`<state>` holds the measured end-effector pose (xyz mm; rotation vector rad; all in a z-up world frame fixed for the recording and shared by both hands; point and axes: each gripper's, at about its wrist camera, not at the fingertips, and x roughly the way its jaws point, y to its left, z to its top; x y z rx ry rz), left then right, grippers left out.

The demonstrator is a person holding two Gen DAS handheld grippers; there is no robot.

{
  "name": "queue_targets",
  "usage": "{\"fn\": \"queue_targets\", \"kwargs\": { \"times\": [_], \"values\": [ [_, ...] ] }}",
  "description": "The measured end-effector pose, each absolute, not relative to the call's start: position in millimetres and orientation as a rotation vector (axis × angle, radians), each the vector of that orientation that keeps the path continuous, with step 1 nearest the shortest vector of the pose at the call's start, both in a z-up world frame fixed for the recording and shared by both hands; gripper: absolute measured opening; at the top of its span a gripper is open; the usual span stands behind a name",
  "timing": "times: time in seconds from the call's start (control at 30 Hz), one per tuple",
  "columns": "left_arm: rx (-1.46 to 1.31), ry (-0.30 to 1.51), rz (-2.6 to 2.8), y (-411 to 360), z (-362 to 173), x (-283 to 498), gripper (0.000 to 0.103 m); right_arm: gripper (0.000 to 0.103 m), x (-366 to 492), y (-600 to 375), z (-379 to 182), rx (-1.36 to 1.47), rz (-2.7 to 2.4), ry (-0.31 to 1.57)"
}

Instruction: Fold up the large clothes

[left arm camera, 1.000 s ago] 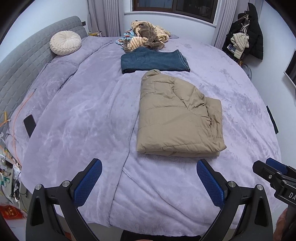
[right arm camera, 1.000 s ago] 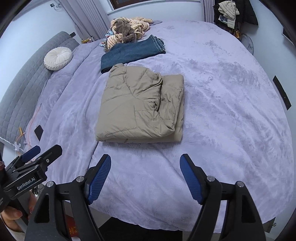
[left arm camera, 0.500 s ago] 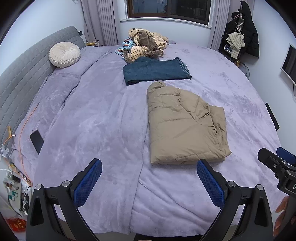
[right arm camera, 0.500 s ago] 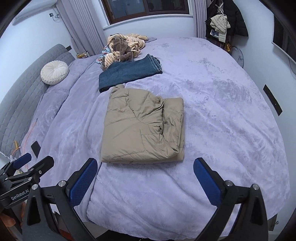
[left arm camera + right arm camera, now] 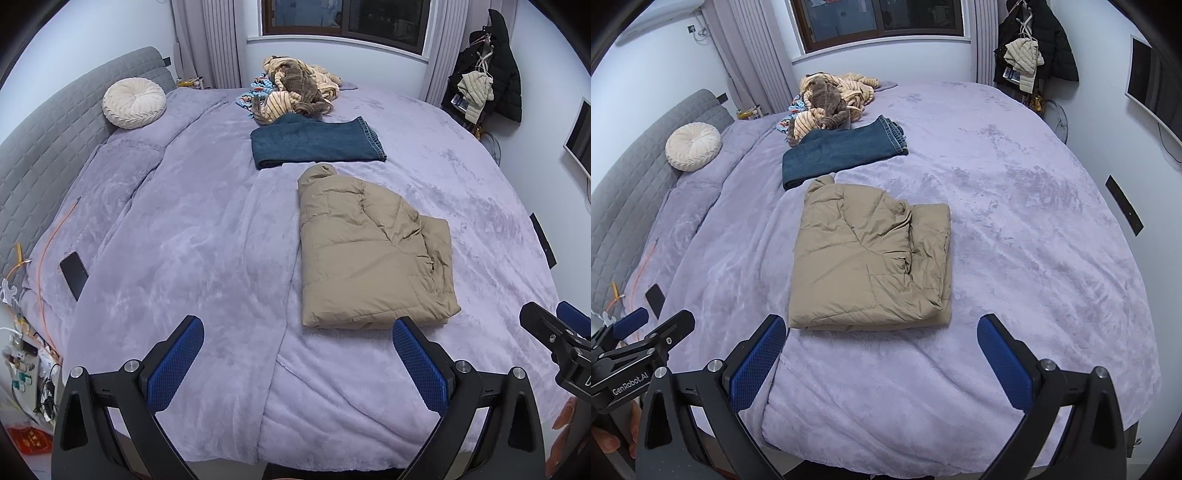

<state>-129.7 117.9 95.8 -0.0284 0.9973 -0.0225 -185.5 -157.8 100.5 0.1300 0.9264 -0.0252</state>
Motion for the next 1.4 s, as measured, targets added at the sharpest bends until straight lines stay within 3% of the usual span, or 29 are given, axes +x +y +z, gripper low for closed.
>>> {"fn": "queue_targets", "kwargs": {
  "times": [1.4],
  "values": [
    [-0.025,0.995,-0.007,122.4,98.0,-131.0,0.102,0.103,-188.7,-152.5,100.7,0.133,-0.031,0.928]
  ]
}}
